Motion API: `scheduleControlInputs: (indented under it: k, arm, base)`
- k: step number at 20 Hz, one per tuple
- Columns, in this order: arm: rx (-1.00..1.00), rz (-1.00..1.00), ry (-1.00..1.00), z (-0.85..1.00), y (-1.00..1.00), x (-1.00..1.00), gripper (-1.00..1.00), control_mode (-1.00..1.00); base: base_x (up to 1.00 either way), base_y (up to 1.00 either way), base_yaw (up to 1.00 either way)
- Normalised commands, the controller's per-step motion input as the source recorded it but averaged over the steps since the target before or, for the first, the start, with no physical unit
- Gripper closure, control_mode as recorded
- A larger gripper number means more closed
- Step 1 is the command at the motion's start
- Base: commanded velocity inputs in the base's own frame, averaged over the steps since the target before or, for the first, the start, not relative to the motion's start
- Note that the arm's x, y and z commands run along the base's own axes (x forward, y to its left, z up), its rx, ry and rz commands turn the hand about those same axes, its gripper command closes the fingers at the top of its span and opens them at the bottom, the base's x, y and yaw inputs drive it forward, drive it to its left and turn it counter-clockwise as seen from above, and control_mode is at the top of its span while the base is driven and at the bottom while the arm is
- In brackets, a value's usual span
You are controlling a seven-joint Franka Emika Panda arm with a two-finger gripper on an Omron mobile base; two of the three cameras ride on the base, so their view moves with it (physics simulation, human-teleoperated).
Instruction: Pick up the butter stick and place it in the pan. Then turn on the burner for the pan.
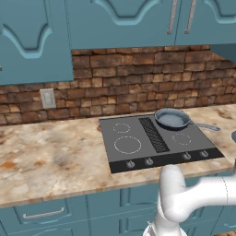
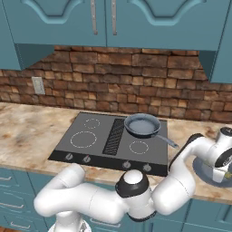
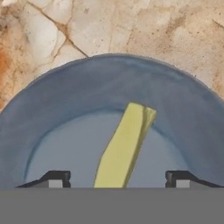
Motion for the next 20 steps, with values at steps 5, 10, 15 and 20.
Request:
scheduleControlInputs:
  k: [5, 10, 15, 20]
  arm:
    - [0.0, 0.0, 0.06, -0.16, 0.0, 0.0, 1.0, -1.0]
    - [0.0, 0.0, -0.05, 0.0, 0.18, -0.17, 1.0, -1.0]
    - [-0.04, 0.0, -0.15, 0.13, 0.65, -0.34, 1.0, -1.0]
    - [-0.11, 0.0, -0.14, 0.15, 0.97, -0.38, 1.0, -1.0]
  base:
    - [0.0, 0.0, 0.0]
    - [0.0, 0.0, 0.0]
    - [0.0, 0.0, 0.0]
    - [0.0, 0.0, 0.0]
